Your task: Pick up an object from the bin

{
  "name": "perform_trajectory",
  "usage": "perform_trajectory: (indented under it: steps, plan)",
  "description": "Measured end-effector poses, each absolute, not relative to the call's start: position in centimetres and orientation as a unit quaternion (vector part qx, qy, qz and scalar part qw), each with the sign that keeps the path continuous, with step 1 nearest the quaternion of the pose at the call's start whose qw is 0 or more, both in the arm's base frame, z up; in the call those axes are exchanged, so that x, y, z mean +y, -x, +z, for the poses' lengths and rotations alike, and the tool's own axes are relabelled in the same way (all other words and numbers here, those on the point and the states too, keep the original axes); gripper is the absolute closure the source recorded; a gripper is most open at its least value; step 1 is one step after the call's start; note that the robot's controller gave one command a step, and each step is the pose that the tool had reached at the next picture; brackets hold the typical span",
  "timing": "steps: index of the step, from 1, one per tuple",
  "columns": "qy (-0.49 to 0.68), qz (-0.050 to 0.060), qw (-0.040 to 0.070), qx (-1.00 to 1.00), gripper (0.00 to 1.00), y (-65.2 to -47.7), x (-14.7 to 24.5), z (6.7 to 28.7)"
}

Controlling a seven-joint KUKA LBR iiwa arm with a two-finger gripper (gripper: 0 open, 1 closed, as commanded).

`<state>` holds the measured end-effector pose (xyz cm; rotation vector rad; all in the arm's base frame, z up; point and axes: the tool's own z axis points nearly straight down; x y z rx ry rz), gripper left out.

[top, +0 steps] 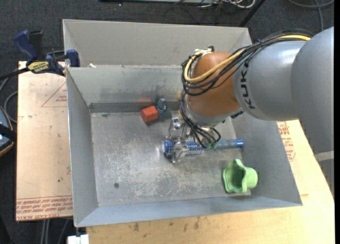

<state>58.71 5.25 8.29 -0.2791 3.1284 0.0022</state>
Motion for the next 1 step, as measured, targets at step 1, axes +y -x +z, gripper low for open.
perform_trajectory:
  steps: [1]
  plan:
    - [0.106, 0.001, 0.005, 0.994, 1.00, -59.01, 8.10, 20.89]
